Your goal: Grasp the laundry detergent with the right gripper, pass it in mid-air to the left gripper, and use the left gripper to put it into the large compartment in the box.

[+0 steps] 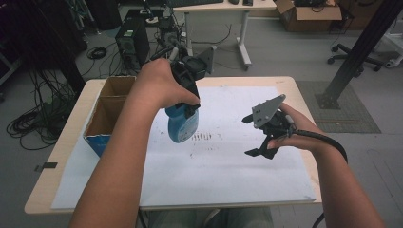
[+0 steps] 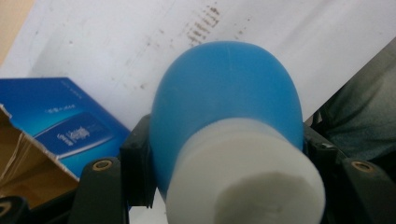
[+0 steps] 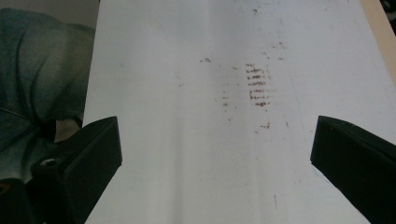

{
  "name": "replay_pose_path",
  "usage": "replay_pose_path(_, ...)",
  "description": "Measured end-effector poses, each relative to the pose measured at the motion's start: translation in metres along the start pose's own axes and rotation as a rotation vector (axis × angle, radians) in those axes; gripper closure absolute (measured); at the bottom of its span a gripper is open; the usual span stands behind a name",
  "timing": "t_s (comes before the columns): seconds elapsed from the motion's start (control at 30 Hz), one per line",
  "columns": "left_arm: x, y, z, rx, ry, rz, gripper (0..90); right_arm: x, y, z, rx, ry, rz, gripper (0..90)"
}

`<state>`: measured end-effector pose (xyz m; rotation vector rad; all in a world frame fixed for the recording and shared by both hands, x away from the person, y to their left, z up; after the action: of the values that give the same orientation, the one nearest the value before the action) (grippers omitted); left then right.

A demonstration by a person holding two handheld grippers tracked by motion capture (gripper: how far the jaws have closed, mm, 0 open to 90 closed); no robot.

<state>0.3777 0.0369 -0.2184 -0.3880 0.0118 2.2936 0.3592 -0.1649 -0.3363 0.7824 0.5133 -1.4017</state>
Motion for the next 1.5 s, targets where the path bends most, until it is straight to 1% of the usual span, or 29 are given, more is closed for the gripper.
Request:
replay_pose_path(0.07,0.001,-0.003,0.002,-0.001,-0.002,0.015,38.0,0.002,0.0,0.002,0.002,-0.019,0.002,2.2)
replay_pose_path(0.13,0.003,-0.006,0.005,0.0,-0.019,0.031,37.9,0.003,0.0,0.003,0.0,-0.035,-0.001,2.2)
replay_pose_path(0.3,0.008,-0.016,0.013,-0.001,-0.025,0.091,37.9,0.005,0.0,0.006,0.0,-0.056,-0.002,2.3)
replay_pose_path(0.33,0.008,-0.017,0.015,-0.002,-0.023,0.095,37.9,0.006,0.0,0.006,-0.001,-0.062,-0.003,2.3)
replay_pose_path(0.43,0.009,-0.024,0.021,-0.019,-0.006,0.137,38.0,0.007,-0.001,0.007,-0.002,-0.07,-0.004,2.4)
replay_pose_path(0.47,0.009,-0.027,0.023,-0.027,0.008,0.162,37.9,0.008,0.0,0.007,-0.002,-0.074,-0.004,2.4)
replay_pose_path(0.5,0.01,-0.031,0.026,-0.033,0.013,0.178,38.0,0.008,0.0,0.007,0.001,-0.078,-0.006,2.4)
replay_pose_path(0.53,0.012,-0.033,0.028,-0.036,0.012,0.184,37.9,0.008,0.0,0.008,0.001,-0.08,-0.007,2.4)
replay_pose_path(0.6,0.012,-0.038,0.033,-0.041,0.034,0.207,37.9,0.009,0.0,0.008,0.002,-0.082,-0.007,2.4)
replay_pose_path(0.7,0.015,-0.046,0.041,-0.041,0.055,0.244,37.9,0.009,0.0,0.009,0.003,-0.085,-0.008,2.4)
replay_pose_path(0.73,0.016,-0.049,0.044,-0.043,0.058,0.248,37.9,0.01,0.001,0.009,0.004,-0.087,-0.009,2.4)
replay_pose_path(0.77,0.016,-0.052,0.047,-0.048,0.065,0.267,37.9,0.01,0.001,0.01,0.003,-0.089,-0.011,2.4)
replay_pose_path(0.83,0.018,-0.056,0.052,-0.058,0.068,0.273,37.9,0.01,0.002,0.01,0.005,-0.092,-0.009,2.5)
replay_pose_path(0.93,0.02,-0.063,0.062,-0.07,0.076,0.301,37.9,0.01,0.002,0.01,0.005,-0.097,-0.013,2.5)
replay_pose_path(0.97,0.022,-0.066,0.066,-0.07,0.066,0.306,37.9,0.011,0.003,0.01,0.004,-0.1,-0.011,2.5)
replay_pose_path(1.1,0.027,-0.076,0.079,-0.087,0.087,0.356,37.9,0.012,0.004,0.01,-0.003,-0.114,-0.012,2.5)
replay_pose_path(1.17,0.03,-0.082,0.085,-0.092,0.091,0.369,37.9,0.012,0.005,0.011,-0.004,-0.124,-0.013,2.6)
replay_pose_path(1.37,0.041,-0.098,0.1,-0.112,0.095,0.409,37.9,0.012,0.009,0.014,-0.01,-0.164,-0.011,2.7)
replay_pose_path(1.5,0.048,-0.109,0.108,-0.111,0.105,0.444,37.9,0.011,0.012,0.017,-0.015,-0.193,-0.007,2.7)
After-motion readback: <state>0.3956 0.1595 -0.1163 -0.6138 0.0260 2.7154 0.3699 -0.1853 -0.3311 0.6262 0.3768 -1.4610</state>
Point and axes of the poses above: each handheld gripper's, and its own axes: z roughly backward along the jaws, x roughly out of its underside, y roughly to its right, the point moved 7 cm from there along -z, roughly forward along the jaws, and after that the axes turned 11 degrees about y, right-handed, at the moved point
